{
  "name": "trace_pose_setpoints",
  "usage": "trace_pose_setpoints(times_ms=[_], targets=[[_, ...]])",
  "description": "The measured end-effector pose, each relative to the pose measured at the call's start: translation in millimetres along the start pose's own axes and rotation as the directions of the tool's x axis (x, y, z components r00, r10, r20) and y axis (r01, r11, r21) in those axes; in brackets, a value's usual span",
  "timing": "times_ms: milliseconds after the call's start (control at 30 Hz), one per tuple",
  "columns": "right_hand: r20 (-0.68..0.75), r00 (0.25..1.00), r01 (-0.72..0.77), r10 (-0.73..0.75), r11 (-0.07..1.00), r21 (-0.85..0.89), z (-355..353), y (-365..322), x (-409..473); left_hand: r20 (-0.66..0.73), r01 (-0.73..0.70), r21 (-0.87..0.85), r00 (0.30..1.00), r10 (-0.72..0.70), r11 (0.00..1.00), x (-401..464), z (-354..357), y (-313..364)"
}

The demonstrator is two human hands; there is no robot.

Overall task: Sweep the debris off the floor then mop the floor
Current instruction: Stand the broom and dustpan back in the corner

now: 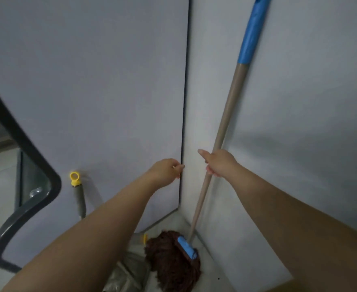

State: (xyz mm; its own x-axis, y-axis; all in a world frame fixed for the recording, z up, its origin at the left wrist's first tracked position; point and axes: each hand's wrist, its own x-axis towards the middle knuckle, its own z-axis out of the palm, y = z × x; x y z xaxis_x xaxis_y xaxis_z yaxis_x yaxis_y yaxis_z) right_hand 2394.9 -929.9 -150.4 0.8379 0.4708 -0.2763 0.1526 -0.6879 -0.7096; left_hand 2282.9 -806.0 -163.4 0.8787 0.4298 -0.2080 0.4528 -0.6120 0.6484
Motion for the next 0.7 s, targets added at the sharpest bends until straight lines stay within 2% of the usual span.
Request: trace_pose_setpoints(times_ms=[100,200,333,467,600,700], targets=[[0.006,0.999,0.042,-0.041,0.987,-0.158,-26,25,39,0.030,-0.013,0.257,1.000,0.005,0.966,38,21,19],[0.042,0.998,0.058,-0.046,0.941,-0.333,-35,34,64,0.085,-0.010,0.461,0.996,-0.033,0.887,61,32,31],[0.095,0.994,0.084,-0.049,0.909,-0.409,-38,32,84,0.123,-0.003,0.654,0.987,-0.102,0.757,72,36,38],[0.074,0.994,0.095,-0.074,0.939,-0.332,-37,28,101,0.122,-0.020,0.726,0.987,-0.100,0.687,82,28,41],[0.049,0.996,0.070,-0.071,0.997,0.027,-37,25,121,0.111,-0.031,0.733,0.991,-0.075,0.679,87,13,40],[0.054,0.995,0.073,-0.081,0.987,0.143,-32,24,130,0.115,-0.026,0.721,0.990,-0.082,0.692,86,3,32]])
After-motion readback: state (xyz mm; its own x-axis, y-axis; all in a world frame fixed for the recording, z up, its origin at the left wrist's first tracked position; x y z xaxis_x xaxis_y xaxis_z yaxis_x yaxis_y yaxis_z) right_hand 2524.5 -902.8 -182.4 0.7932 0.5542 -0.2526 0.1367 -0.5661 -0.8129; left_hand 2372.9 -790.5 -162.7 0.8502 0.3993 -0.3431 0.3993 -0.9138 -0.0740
